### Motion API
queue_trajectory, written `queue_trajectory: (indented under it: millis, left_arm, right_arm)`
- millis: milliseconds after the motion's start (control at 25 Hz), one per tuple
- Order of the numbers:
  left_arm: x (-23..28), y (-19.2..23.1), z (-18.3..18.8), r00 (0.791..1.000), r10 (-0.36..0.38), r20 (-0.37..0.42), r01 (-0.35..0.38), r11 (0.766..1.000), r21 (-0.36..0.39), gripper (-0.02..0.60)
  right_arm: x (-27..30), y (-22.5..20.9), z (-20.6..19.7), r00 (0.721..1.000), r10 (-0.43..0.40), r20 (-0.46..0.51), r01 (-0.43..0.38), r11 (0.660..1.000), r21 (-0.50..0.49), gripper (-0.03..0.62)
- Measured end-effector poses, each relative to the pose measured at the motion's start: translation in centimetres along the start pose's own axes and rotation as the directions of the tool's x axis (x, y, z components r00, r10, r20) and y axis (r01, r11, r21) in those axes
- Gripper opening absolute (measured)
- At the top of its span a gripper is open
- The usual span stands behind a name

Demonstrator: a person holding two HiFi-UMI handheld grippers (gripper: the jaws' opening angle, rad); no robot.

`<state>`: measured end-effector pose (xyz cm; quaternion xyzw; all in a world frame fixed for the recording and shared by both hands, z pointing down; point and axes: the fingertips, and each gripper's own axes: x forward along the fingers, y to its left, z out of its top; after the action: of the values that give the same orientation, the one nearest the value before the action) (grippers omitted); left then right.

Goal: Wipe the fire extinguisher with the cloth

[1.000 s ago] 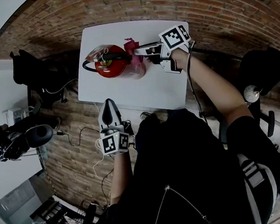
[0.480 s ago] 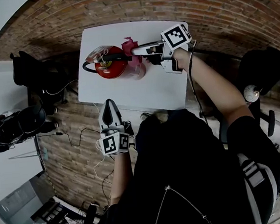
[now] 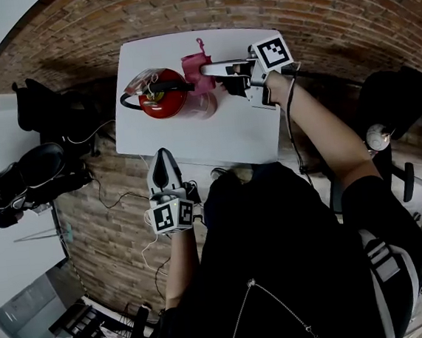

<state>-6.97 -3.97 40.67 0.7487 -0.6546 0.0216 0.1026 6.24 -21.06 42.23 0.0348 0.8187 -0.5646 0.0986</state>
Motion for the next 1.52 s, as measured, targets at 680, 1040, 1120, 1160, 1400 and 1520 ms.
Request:
queue_trajectory:
  millis: [680,1040,1120,1160,1400,1520]
  left_arm:
    - [0.7,0.2,-1.1,1.000,0.002,-0.022,-0.002,1.000,0.002,0.008]
    - [0.4,0.7,-1.7,0.999,0.015,-0.038,-0.015,1.000,0.002,0.008]
    - [0.1,0.8,-1.8,0.999,0.022,-0.043,-0.021,1.000,0.006,0.008]
    - [0.0,1.0,-1.9,0.998,0.027,-0.049,-0.027,1.000,0.009,0.008]
    - [-0.4,1.6,-2.4,0.997,0.043,-0.059,-0.043,0.999,0.004,0.008]
    - [-0.5,1.7,-2.5,0.997,0.048,-0.066,-0.048,0.999,0.005,0.008]
  right_arm:
    - [-6.9,-17.4,-7.1,0.927,-0.375,0.028,0.369,0.922,0.121,0.092]
    - [-7.5,-24.3,-10.7,0.876,-0.481,-0.031,0.479,0.862,0.165,0.093]
    - [-7.7,-25.6,-11.4,0.865,-0.500,-0.045,0.499,0.849,0.174,0.093]
    - [-7.8,-26.2,-11.8,0.860,-0.508,-0.052,0.509,0.842,0.178,0.093]
    - [-7.9,-30.1,-13.6,0.821,-0.563,-0.091,0.569,0.799,0.194,0.093]
    - [-7.8,-31.5,-14.2,0.810,-0.578,-0.102,0.585,0.786,0.198,0.093]
